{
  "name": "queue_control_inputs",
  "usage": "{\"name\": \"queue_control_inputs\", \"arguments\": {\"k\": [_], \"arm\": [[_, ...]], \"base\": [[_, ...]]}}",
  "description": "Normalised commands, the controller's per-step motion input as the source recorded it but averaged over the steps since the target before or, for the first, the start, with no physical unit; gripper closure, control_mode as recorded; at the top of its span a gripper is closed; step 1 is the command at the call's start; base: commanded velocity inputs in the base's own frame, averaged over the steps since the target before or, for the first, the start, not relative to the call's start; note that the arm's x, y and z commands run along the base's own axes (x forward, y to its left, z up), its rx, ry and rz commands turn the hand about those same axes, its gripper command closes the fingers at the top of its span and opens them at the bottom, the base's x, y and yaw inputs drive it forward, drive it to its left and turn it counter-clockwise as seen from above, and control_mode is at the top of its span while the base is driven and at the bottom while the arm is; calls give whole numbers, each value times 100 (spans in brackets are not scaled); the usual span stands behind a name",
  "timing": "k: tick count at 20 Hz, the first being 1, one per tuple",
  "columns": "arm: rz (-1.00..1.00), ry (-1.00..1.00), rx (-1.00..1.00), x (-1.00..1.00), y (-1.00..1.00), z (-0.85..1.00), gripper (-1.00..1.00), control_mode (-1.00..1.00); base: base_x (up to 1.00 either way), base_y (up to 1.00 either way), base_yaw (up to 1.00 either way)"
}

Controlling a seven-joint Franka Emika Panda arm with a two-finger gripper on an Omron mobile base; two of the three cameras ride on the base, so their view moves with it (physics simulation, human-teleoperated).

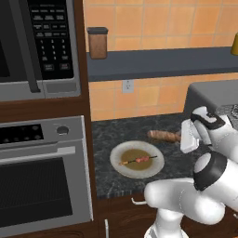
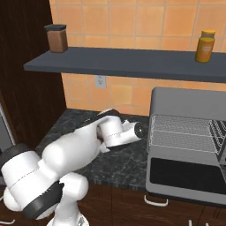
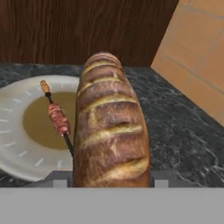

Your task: Pick up the kebab skewer and baguette bread, and place them inside the toaster oven. Close the toaster oven door and start by setting the timer.

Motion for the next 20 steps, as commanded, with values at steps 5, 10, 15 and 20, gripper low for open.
{"name": "queue_control_inputs", "arguments": {"k": [5, 10, 15, 20], "arm": [[-39, 0, 1, -62, -59, 7, 100, -100], [-49, 5, 1, -45, -88, 1, 100, -100], [-31, 0, 2, -33, -99, 0, 100, -100], [-2, -1, 9, -21, -100, 0, 100, -100]], "base": [[0, 0, 0], [0, 0, 0], [0, 0, 0], [0, 0, 0]]}}
